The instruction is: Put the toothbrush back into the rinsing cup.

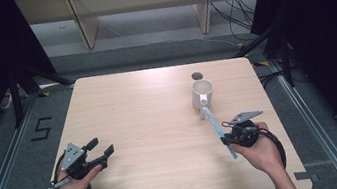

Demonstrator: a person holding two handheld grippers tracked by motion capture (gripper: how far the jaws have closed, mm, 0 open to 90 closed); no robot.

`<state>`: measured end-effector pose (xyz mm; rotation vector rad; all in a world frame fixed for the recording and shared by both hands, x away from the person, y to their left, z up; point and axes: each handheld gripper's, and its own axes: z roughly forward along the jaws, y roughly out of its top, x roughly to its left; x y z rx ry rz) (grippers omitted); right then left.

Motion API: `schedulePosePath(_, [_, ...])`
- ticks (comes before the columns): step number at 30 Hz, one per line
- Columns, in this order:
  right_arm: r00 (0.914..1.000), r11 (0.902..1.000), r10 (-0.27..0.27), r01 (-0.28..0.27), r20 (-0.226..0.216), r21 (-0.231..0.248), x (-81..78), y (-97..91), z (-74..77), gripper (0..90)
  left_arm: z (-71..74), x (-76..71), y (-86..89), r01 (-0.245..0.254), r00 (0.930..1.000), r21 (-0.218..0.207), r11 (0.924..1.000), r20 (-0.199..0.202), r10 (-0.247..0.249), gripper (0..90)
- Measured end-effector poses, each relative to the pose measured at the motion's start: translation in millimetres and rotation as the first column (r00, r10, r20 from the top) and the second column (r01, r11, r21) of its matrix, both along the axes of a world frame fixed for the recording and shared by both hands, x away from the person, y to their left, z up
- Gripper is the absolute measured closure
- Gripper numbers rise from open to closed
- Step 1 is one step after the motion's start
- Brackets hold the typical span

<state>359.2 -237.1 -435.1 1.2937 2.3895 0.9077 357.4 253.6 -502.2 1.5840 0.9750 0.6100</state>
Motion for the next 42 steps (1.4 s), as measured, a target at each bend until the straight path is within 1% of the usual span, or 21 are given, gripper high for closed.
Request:
schedulePosePath(2, [0.9996, 1.0000, 0.009, -0.009, 0.026, -0.001, 0.4, -3.5, 0.4, 79.3, 0.8, -1.0, 0.5, -0.007, 0.9999, 0.007, 1.0000, -0.009, 0.007, 29.9])
schedulePosePath(3, [0.9997, 0.9995, -0.023, 0.023, 0.007, 0.024, -2.3, -2.3, 1.6, 79.3, 0.5, -0.9, 0.5, -0.007, 0.9999, 0.005, 1.0000, -0.009, 0.007, 29.9])
schedulePosePath(5, [0.9985, 0.9990, -0.036, 0.035, 0.041, 0.028, -2.6, -4.9, 1.2, 79.3, -0.3, -0.7, 0.5, -0.009, 0.9999, 0.005, 0.9999, -0.012, 0.009, 29.9])
schedulePosePath(6, [0.9978, 0.9971, -0.061, 0.060, 0.025, 0.047, -4.4, -4.4, 1.8, 79.3, -0.9, -0.4, 0.1, -0.010, 0.9999, 0.002, 1.0000, -0.013, 0.010, 29.9])
schedulePosePath(14, [0.9922, 0.9963, -0.056, 0.048, 0.112, 0.072, -1.4, -11.2, -1.1, 79.3, -3.3, -0.3, -0.6, -0.004, 1.0000, -0.004, 1.0000, -0.008, 0.004, 29.9])
schedulePosePath(17, [0.9866, 0.9878, -0.111, 0.097, 0.119, 0.122, -4.4, -10.6, 1.1, 79.3, -3.6, -1.7, -0.1, -0.008, 0.9998, 0.003, 1.0000, -0.017, 0.008, 29.9])
schedulePosePath(19, [0.9847, 0.9893, -0.104, 0.087, 0.140, 0.117, -3.5, -12.4, 1.3, 79.3, -4.2, -1.1, -0.2, -0.006, 0.9999, -0.008, 1.0000, -0.009, 0.005, 29.9])
schedulePosePath(20, [0.9792, 0.9881, -0.111, 0.091, 0.170, 0.124, -3.5, -14.0, 1.7, 79.3, -3.2, -1.7, 0.9, -0.013, 0.9998, 0.001, 0.9999, -0.016, 0.013, 29.9])
schedulePosePath(21, [0.9795, 0.9818, -0.130, 0.106, 0.154, 0.158, -4.2, -11.9, 0.8, 79.3, -3.2, -1.4, 1.1, -0.014, 0.9998, -0.002, 0.9999, -0.014, 0.014, 29.9])
schedulePosePath(23, [0.9747, 0.9858, -0.125, 0.101, 0.185, 0.134, -3.5, -15.4, 1.7, 79.3, -3.2, -1.3, 1.2, -0.014, 0.9998, -0.003, 0.9999, -0.013, 0.014, 29.9])
schedulePosePath(25, [0.9701, 0.9769, -0.155, 0.123, 0.187, 0.175, -4.5, -14.0, 0.5, 79.3, -3.1, -1.7, 1.5, -0.016, 0.9998, -0.005, 0.9999, -0.012, 0.016, 29.9])
schedulePosePath(27, [0.9647, 0.9790, -0.152, 0.117, 0.215, 0.167, -3.9, -16.6, 0.8, 79.3, -3.3, -1.7, 1.9, -0.018, 0.9998, -0.006, 0.9998, -0.013, 0.018, 29.9])
schedulePosePath(29, [0.9649, 0.9736, -0.159, 0.118, 0.209, 0.195, -3.6, -15.4, -0.1, 79.3, -3.3, -1.6, 2.2, -0.019, 0.9997, -0.006, 0.9998, -0.013, 0.019, 29.9])
schedulePosePath(32, [0.9524, 0.9599, -0.203, 0.147, 0.227, 0.239, -5.2, -12.5, 0.5, 79.3, -3.5, -1.1, 1.7, -0.016, 0.9999, -0.018, 0.9997, 0.000, 0.016, 30.0])
schedulePosePath(35, [0.9473, 0.9605, -0.199, 0.137, 0.251, 0.242, -4.4, -12.9, 1.0, 79.3, -3.2, -1.2, 1.5, -0.015, 0.9999, -0.015, 0.9998, 0.000, 0.015, 30.0])
schedulePosePath(36, [0.9389, 0.9636, -0.199, 0.135, 0.281, 0.230, -3.0, -14.2, 2.4, 79.3, -3.2, -1.1, 1.4, -0.017, 0.9999, -0.017, 0.9997, -0.001, 0.017, 30.0])
schedulePosePath(37, [0.9429, 0.9561, -0.203, 0.133, 0.264, 0.261, -3.0, -12.5, 2.2, 79.3, -3.2, -1.0, 1.4, -0.017, 0.9998, -0.017, 0.9997, -0.001, 0.017, 30.0])
schedulePosePath(38, [0.9344, 0.9626, -0.197, 0.127, 0.297, 0.240, -2.0, -14.8, 3.0, 79.3, -3.2, -1.0, 1.4, -0.017, 0.9998, -0.017, 0.9997, -0.001, 0.017, 30.0])
schedulePosePath(39, [0.9344, 0.9626, -0.197, 0.127, 0.297, 0.240, -2.0, -14.8, 3.0, 79.3, -2.7, -1.4, 1.5, -0.022, 0.9997, -0.012, 0.9997, -0.007, 0.021, 30.0])
schedulePosePath(40, [0.9324, 0.9554, -0.210, 0.131, 0.294, 0.265, -0.7, -14.3, 3.7, 79.3, -2.4, -1.7, 1.8, -0.023, 0.9997, -0.008, 0.9997, -0.012, 0.023, 30.0])
schedulePosePath(42, [0.9272, 0.9534, -0.213, 0.128, 0.308, 0.273, 0.2, -14.7, 4.1, 79.3, -3.1, -1.2, 1.9, -0.022, 0.9997, -0.018, 0.9996, -0.006, 0.022, 30.0])
